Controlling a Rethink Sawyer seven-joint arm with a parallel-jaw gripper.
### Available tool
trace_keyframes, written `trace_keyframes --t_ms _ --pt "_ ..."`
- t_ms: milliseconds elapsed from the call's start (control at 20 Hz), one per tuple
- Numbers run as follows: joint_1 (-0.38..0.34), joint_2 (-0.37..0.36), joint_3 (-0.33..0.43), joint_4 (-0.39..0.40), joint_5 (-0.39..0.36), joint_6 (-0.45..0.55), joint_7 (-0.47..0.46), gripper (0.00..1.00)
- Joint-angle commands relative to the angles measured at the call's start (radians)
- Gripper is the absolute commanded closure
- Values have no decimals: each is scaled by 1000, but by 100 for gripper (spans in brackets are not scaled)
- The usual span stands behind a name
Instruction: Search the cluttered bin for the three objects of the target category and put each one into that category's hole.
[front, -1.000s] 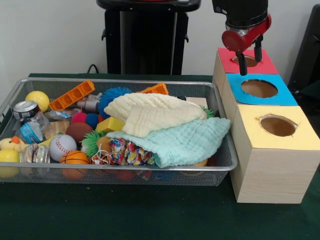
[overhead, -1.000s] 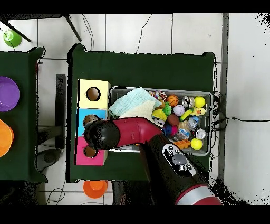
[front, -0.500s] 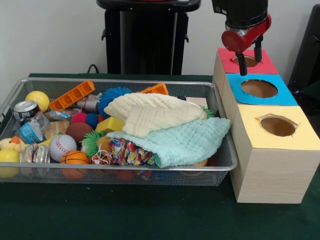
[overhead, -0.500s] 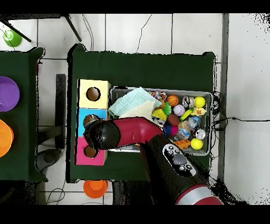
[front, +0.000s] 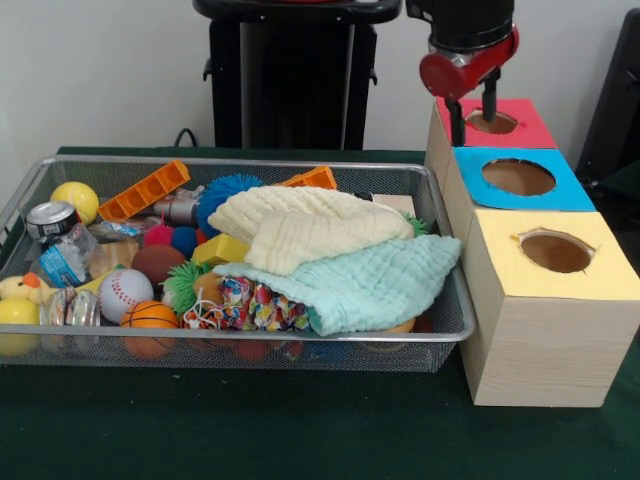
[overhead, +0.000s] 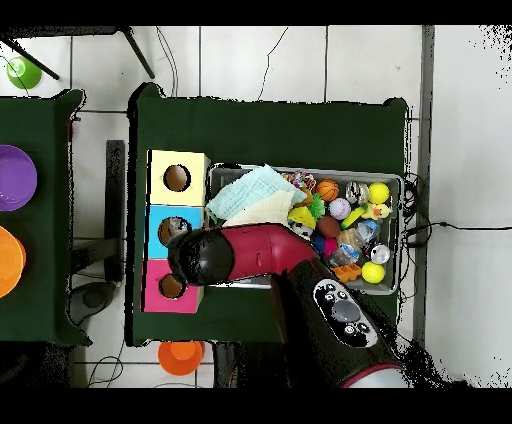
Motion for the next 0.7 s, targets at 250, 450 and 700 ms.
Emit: trace_keyframes --t_ms 250,450,700 --pt "-105 -85 -83 -45 -146 123 -20 0" --pt "-188 -88 -43 -32 -189 96 -89 0" --pt "-326 -51 28 -35 -251 72 -200 0"
